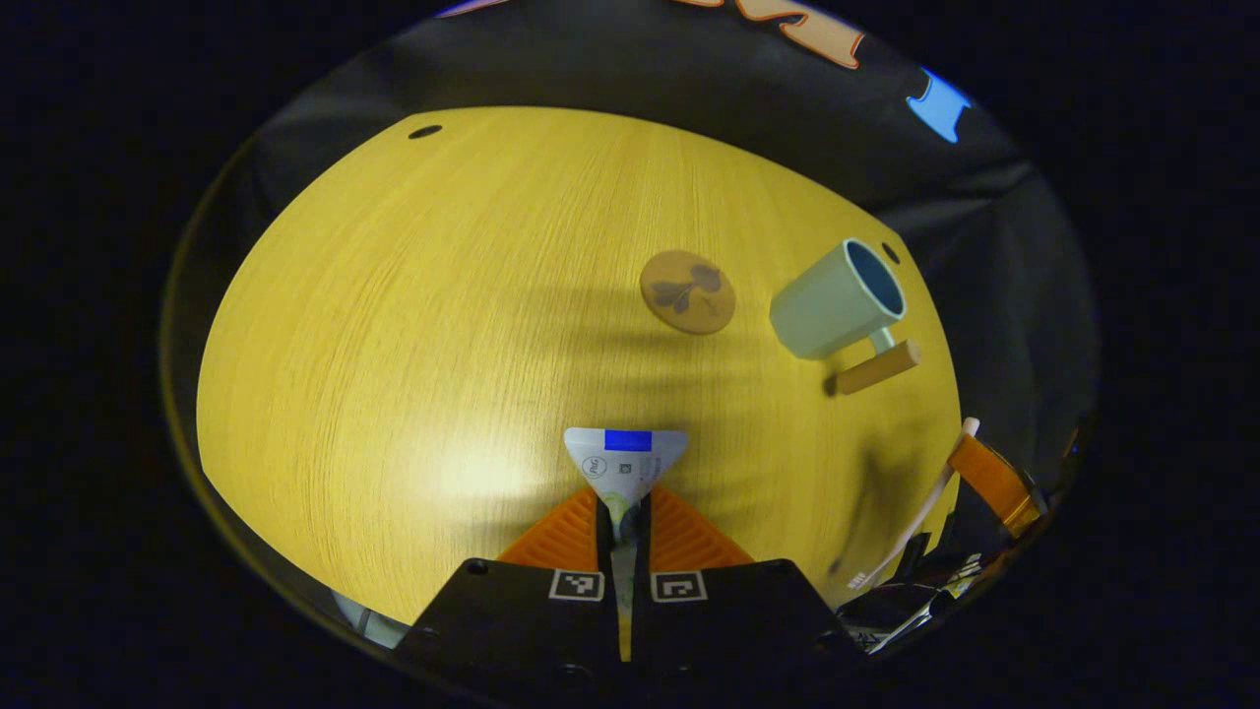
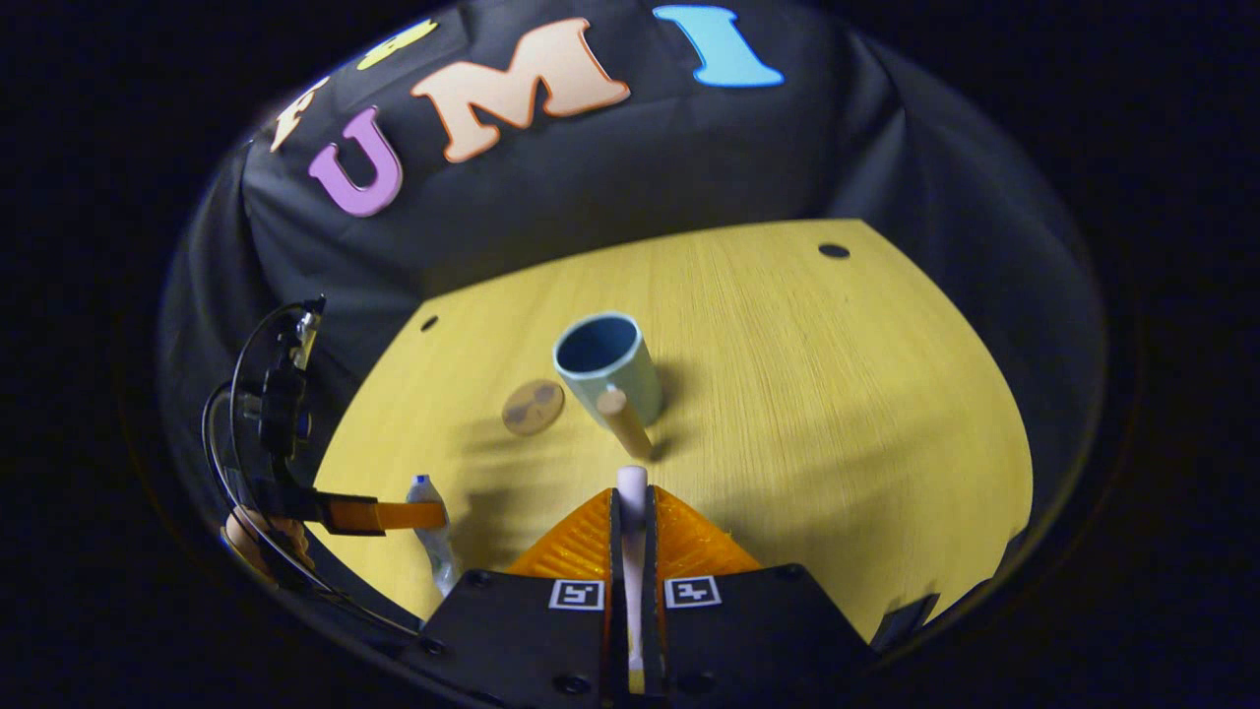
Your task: Put the toothbrush and toothpaste on the desktop into the cup, then pick up the cup and place it on the coaster on the desktop.
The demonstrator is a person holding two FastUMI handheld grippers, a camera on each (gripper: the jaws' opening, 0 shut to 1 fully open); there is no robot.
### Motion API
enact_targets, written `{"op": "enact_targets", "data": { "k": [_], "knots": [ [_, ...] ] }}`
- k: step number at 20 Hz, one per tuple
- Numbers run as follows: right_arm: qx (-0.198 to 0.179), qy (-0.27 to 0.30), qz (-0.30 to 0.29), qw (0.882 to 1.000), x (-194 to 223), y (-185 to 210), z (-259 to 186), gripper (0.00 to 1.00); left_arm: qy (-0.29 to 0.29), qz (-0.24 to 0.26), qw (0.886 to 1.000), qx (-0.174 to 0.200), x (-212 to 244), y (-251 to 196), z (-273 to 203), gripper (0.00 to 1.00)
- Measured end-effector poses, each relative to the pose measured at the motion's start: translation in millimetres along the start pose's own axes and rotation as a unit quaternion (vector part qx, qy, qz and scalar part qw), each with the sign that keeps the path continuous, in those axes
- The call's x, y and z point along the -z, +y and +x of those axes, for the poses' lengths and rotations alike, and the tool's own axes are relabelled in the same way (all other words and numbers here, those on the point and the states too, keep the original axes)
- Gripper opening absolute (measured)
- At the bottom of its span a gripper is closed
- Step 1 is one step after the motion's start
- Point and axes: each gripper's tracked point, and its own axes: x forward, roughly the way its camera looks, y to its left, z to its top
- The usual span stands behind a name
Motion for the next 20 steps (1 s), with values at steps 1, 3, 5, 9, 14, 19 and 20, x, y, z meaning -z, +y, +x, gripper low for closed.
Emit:
{"op": "enact_targets", "data": {
  "k": [1,3,5,9,14,19,20],
  "knots": [
    [-0.010,-0.026,-0.003,1.000,-16.2,7.1,-2.4,0.08,-0.020,0.009,1.000,0.006,-9.4,-4.0,-6.5,0.03],
    [-0.027,-0.075,0.000,0.997,-46.4,21.3,-6.3,0.08,-0.060,0.030,0.998,0.020,-32.1,-16.7,-21.8,0.01],
    [-0.047,-0.119,0.007,0.992,-78.9,33.0,-10.6,0.08,-0.115,0.042,0.992,0.037,-61.3,-29.0,-44.7,0.01],
    [-0.079,-0.211,0.020,0.974,-148.7,47.4,-9.9,0.08,-0.260,0.059,0.961,0.066,-125.6,-47.0,-92.0,0.00],
    [-0.104,-0.285,0.044,0.952,-199.7,45.1,16.9,0.07,-0.371,0.106,0.919,0.083,-131.5,-55.9,-122.3,0.00],
    [-0.086,-0.308,0.000,0.947,-197.4,32.4,67.0,0.07,-0.426,0.123,0.888,0.119,-137.6,-76.0,-163.1,0.00],
    [-0.090,-0.303,-0.006,0.949,-190.1,34.2,78.2,0.07,-0.433,0.127,0.884,0.124,-140.0,-81.1,-168.8,0.00]
  ]
}}
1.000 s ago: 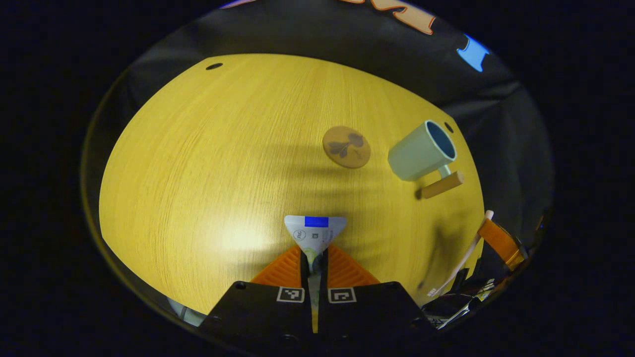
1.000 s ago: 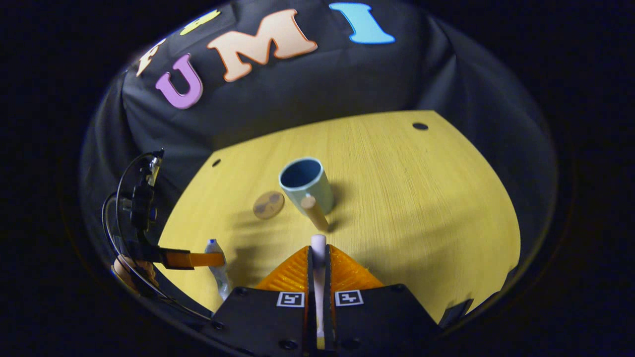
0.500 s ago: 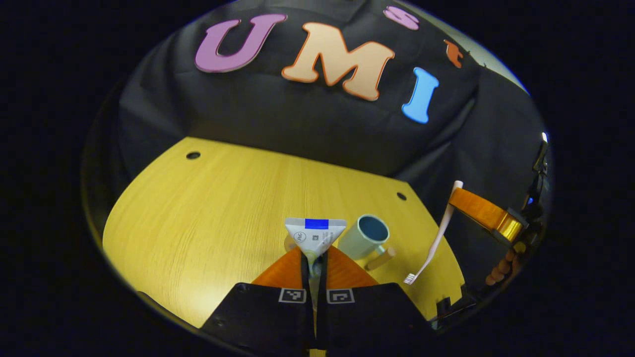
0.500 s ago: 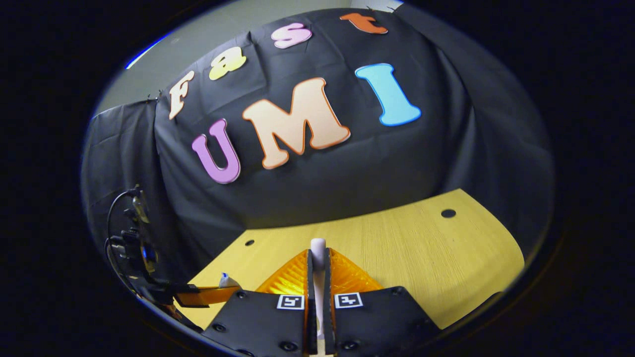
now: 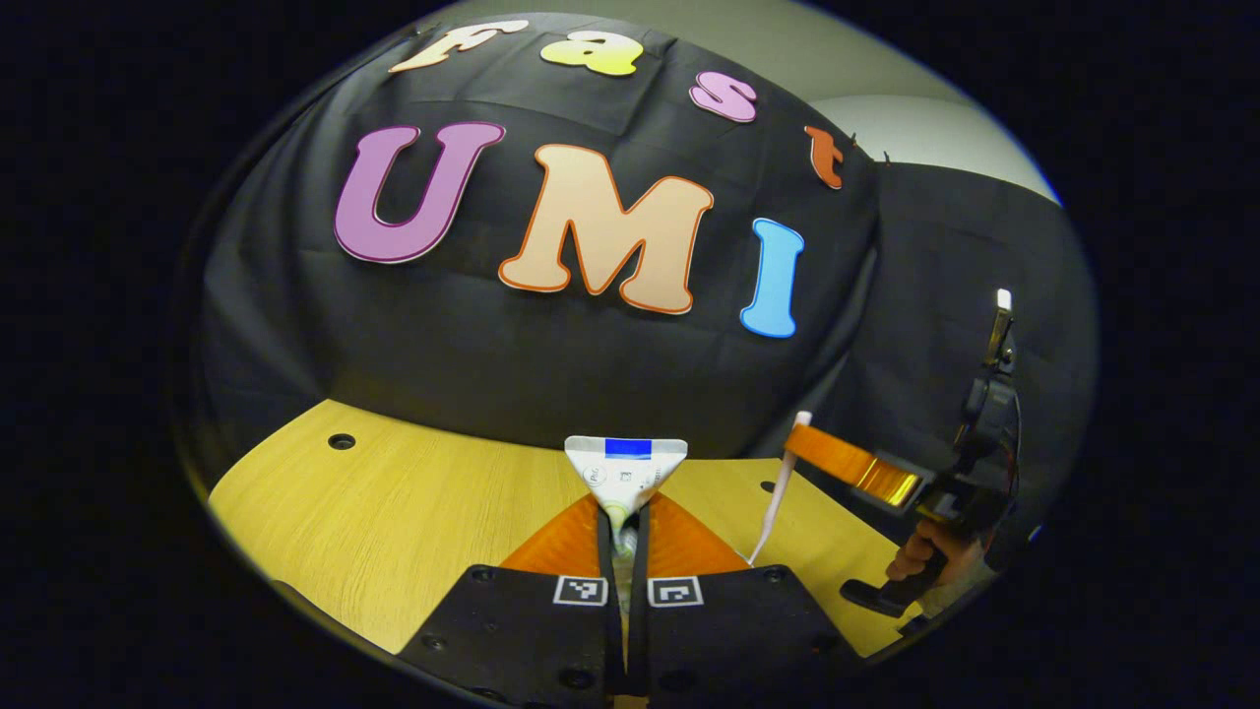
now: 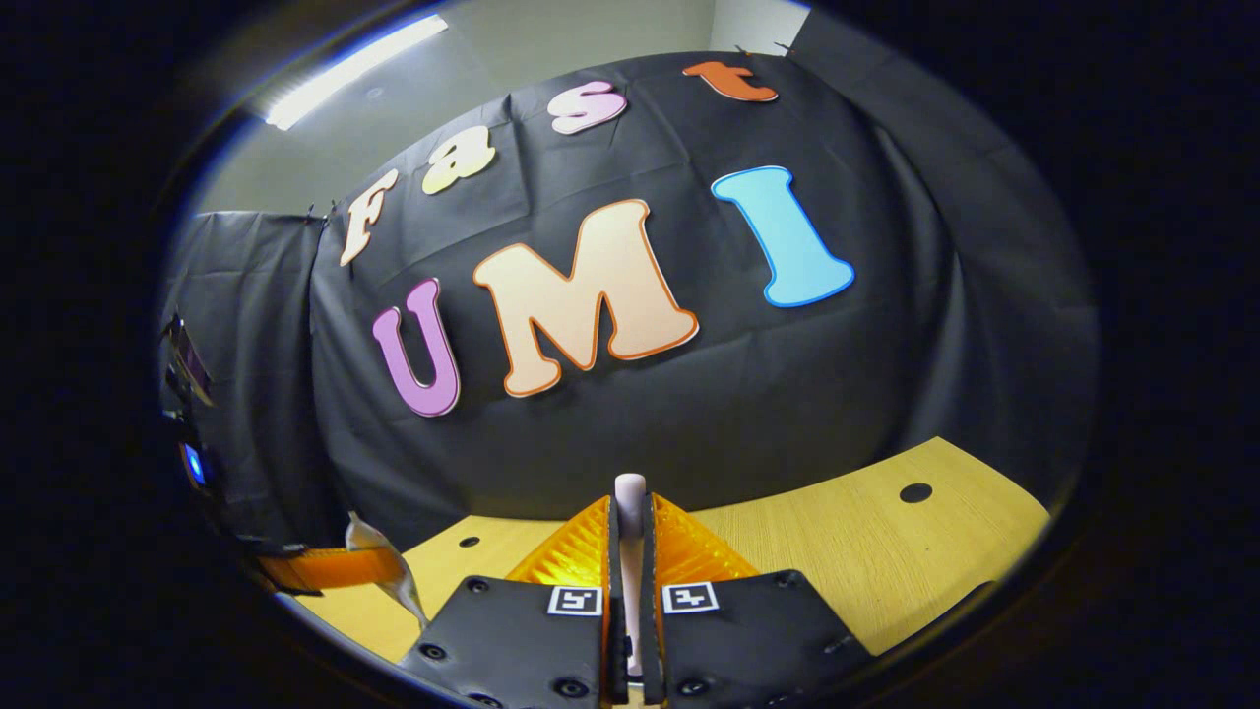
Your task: Put the toothbrush and toothpaste on the desktop into the cup, then pick up the cup and place it on the coaster on the desktop.
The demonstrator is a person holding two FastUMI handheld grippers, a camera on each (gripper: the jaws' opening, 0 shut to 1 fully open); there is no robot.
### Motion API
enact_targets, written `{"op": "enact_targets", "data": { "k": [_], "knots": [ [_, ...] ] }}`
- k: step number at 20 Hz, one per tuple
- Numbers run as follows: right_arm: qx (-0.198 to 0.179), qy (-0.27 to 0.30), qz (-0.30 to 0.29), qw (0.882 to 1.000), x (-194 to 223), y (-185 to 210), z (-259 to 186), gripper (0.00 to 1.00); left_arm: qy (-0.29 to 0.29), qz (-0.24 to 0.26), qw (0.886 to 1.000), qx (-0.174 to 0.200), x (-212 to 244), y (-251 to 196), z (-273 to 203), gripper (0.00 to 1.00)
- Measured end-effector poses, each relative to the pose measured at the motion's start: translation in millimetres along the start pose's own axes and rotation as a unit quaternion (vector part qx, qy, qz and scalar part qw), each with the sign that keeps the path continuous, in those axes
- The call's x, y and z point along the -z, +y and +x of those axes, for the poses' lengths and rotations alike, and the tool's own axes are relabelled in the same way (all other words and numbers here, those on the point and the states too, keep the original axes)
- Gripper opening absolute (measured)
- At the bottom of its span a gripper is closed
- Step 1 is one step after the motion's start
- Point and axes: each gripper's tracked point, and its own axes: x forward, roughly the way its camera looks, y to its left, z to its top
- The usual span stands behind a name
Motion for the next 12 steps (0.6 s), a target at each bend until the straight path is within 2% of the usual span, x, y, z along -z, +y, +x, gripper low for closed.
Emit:
{"op": "enact_targets", "data": {
  "k": [3,6,7,8,12],
  "knots": [
    [-0.006,0.012,-0.018,1.000,30.7,-2.5,9.5,0.08,-0.017,0.009,1.000,0.018,-4.5,-14.0,3.4,0.00],
    [-0.012,0.026,-0.008,1.000,48.6,-1.0,10.8,0.10,-0.023,0.010,0.999,0.029,14.0,-18.1,33.8,0.00],
    [-0.001,0.033,0.000,0.999,50.5,-6.2,10.1,0.15,-0.025,0.007,0.999,0.034,13.6,-21.9,41.2,0.00],
    [0.004,0.037,0.007,0.999,49.0,-10.2,9.1,0.27,-0.025,0.006,0.999,0.039,15.8,-24.0,48.0,0.00],
    [0.044,0.014,-0.008,0.999,20.3,-42.6,-7.2,0.98,-0.022,0.010,0.998,0.058,21.2,-39.3,65.2,0.00]
  ]
}}
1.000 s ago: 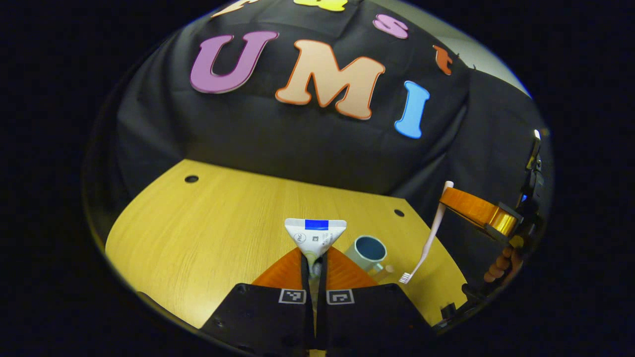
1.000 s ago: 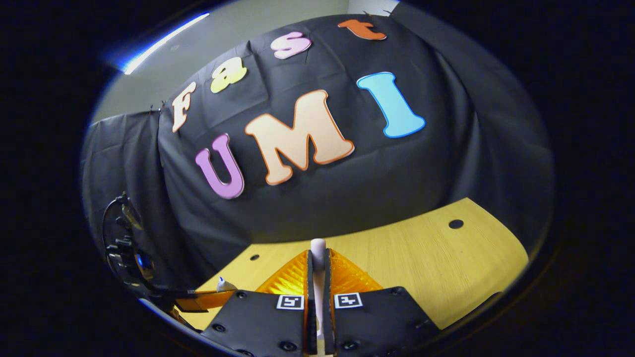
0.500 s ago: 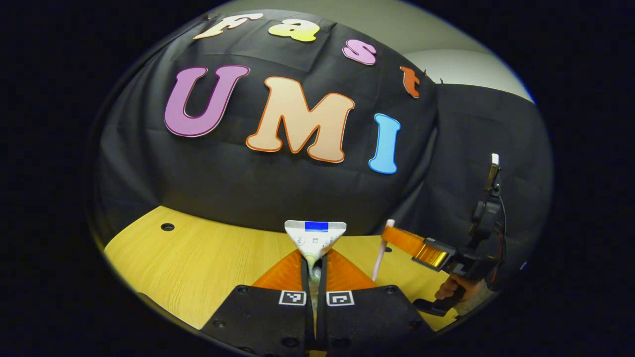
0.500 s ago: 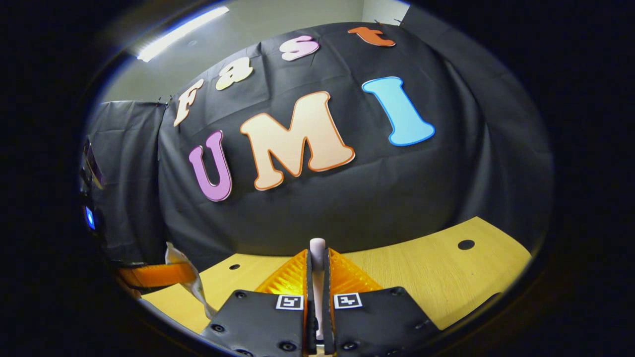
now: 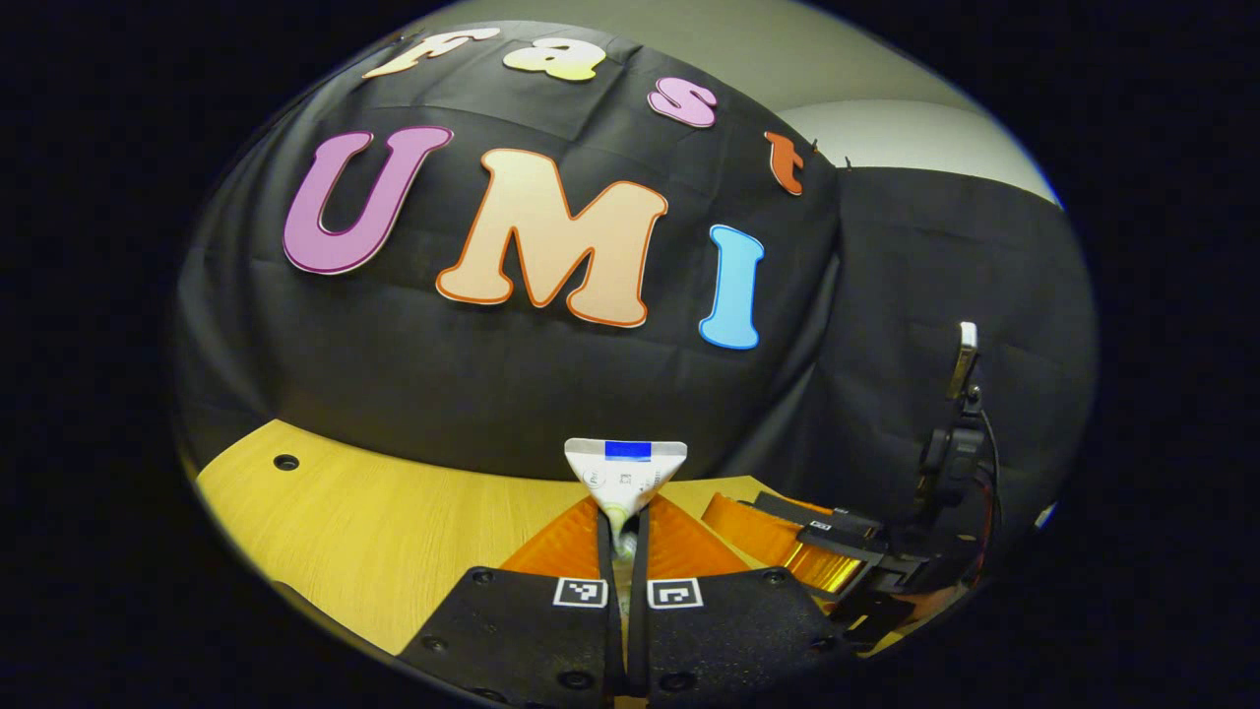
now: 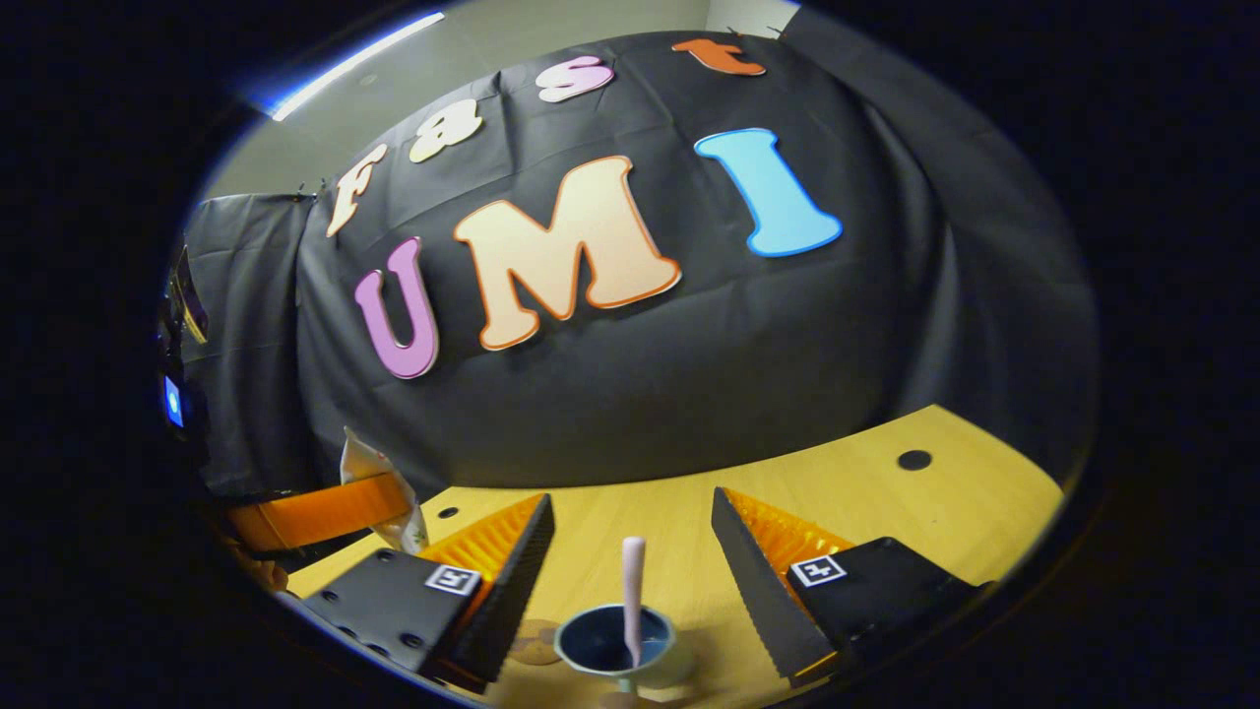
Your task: Put the toothbrush and toothpaste on the desktop into the cup, then pick up the cup and place it on the coaster on the desktop.
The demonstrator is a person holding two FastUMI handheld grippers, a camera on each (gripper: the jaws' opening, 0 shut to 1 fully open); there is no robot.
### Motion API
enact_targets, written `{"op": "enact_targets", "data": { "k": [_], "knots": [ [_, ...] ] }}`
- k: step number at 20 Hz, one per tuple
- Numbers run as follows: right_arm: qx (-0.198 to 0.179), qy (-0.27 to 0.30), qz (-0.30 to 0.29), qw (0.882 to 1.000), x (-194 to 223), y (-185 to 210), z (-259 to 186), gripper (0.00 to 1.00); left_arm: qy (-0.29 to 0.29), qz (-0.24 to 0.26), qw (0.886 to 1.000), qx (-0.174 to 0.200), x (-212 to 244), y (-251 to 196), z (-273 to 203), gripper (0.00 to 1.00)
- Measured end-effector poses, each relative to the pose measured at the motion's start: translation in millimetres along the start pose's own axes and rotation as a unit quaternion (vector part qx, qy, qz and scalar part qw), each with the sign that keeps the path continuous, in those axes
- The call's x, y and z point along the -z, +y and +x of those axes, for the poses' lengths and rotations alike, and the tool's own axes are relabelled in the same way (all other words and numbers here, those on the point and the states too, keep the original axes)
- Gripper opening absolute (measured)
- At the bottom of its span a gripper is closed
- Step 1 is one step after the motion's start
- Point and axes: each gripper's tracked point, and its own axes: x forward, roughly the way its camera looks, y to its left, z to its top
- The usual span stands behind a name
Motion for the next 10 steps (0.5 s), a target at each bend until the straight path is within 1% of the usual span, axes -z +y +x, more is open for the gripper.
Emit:
{"op": "enact_targets", "data": {
  "k": [3,6,8,10],
  "knots": [
    [0.040,-0.009,-0.015,0.999,-18.4,-32.8,-22.5,0.98,0.004,-0.009,1.000,0.019,8.6,-16.8,13.2,0.00],
    [0.071,-0.016,-0.018,0.997,-29.0,-60.4,-47.5,0.98,0.012,0.011,1.000,0.024,27.9,-27.0,27.7,0.00],
    [0.091,-0.016,-0.029,0.995,-28.9,-78.9,-64.4,0.98,0.017,0.009,0.999,0.039,44.7,-37.5,35.6,0.00],
    [0.102,-0.014,-0.039,0.994,-27.8,-91.3,-79.9,0.98,0.017,0.016,0.999,0.036,56.0,-39.2,41.1,0.01]
  ]
}}
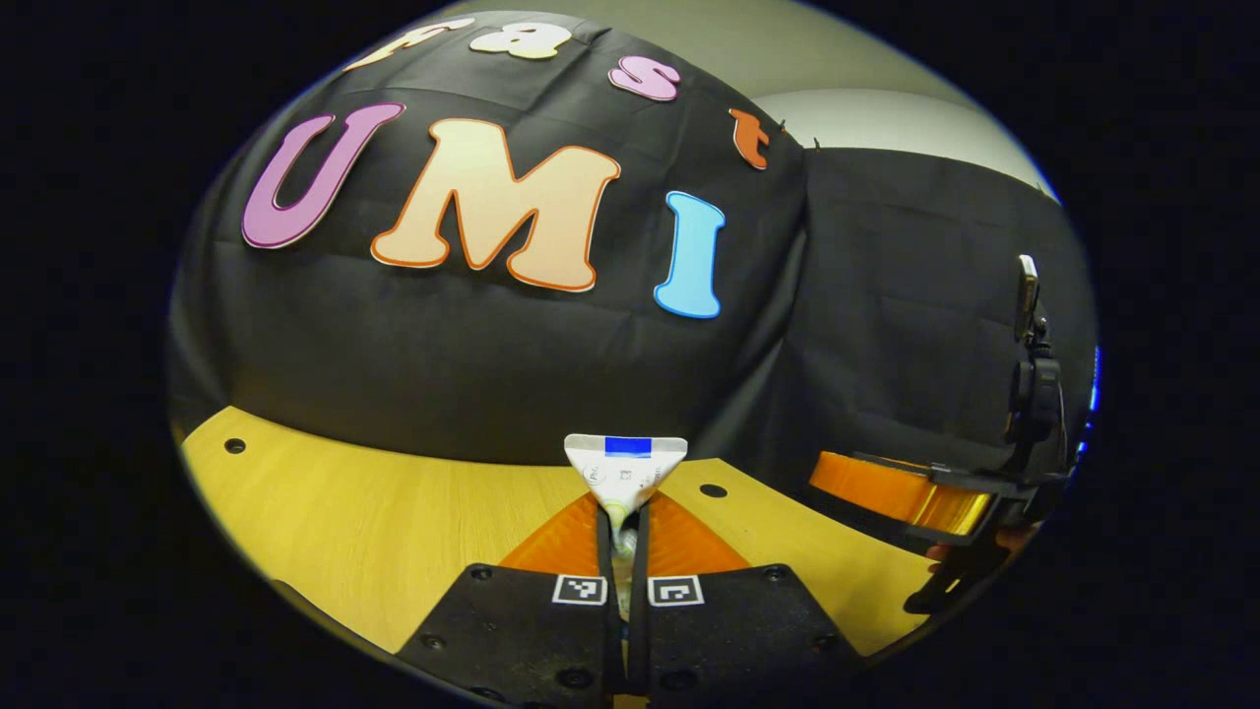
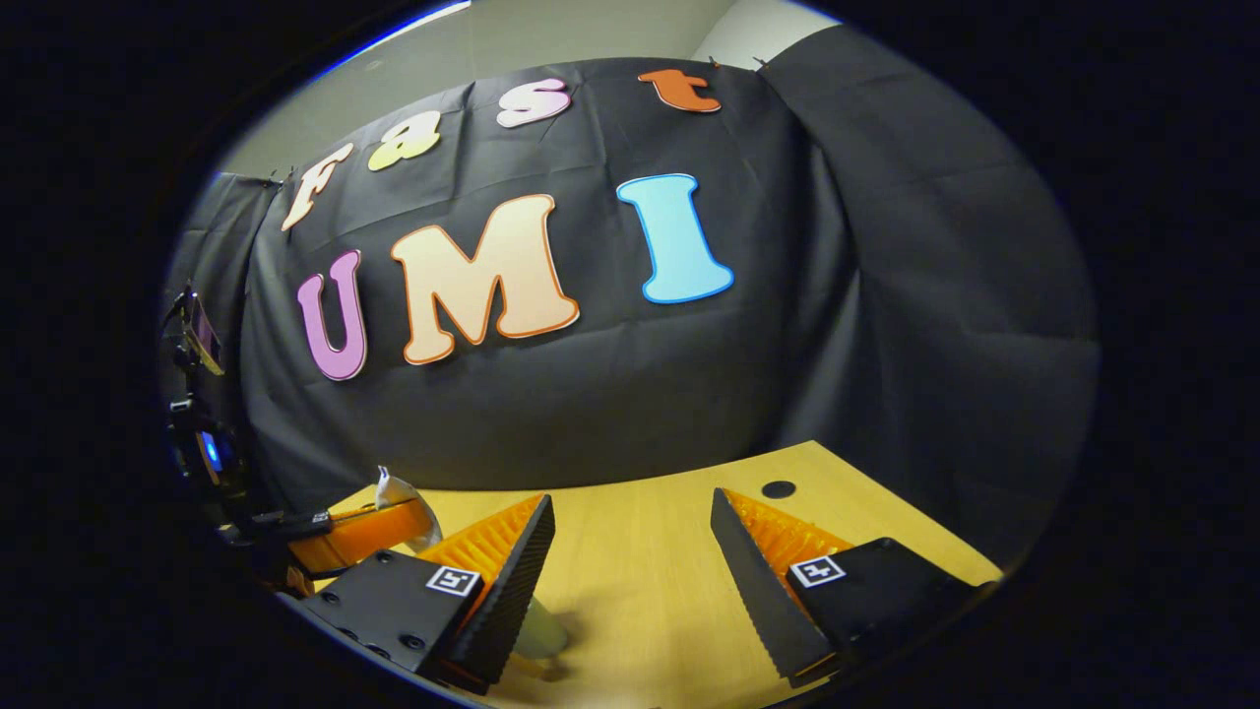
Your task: Put the toothbrush and toothpaste on the desktop into the cup, then pick up the cup and place it on the coaster on the desktop.
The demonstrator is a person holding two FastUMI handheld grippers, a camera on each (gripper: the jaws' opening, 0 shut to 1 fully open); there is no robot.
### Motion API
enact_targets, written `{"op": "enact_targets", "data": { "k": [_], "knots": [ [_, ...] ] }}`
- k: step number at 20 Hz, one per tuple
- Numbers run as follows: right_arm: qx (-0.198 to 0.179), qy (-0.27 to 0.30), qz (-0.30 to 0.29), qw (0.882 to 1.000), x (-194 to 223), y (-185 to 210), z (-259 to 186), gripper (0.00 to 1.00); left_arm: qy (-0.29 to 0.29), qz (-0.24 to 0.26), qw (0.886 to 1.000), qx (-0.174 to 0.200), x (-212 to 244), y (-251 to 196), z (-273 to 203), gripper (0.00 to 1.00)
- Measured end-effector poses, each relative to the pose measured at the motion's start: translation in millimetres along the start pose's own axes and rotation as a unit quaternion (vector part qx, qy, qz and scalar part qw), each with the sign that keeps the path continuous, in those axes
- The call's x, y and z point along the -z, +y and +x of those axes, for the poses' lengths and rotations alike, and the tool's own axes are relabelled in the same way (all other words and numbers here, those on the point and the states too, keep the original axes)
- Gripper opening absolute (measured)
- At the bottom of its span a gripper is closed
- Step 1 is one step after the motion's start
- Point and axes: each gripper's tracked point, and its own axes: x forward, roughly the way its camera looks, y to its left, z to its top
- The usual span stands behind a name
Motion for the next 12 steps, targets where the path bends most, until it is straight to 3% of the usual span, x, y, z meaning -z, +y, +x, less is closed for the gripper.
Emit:
{"op": "enact_targets", "data": {
  "k": [4,8,9,10,12],
  "knots": [
    [0.011,0.008,-0.008,1.000,9.6,-19.9,-21.2,0.98,0.014,0.021,1.000,0.001,22.3,-2.7,9.2,0.04],
    [0.010,0.016,-0.001,1.000,24.8,-22.2,-27.5,0.98,0.011,0.008,1.000,0.006,27.3,-7.6,-0.1,0.21],
    [0.007,0.015,-0.002,1.000,24.1,-21.4,-27.1,0.98,0.007,0.006,1.000,0.010,24.0,-9.7,-3.1,0.39],
    [0.005,0.014,-0.005,1.000,24.8,-21.0,-28.4,0.94,0.001,0.005,1.000,0.008,19.4,-8.8,-7.3,0.45],
    [-0.003,0.015,-0.004,1.000,23.5,-14.4,-33.8,0.98,-0.014,0.005,1.000,-0.002,5.9,-4.4,-18.0,0.77]
  ]
}}
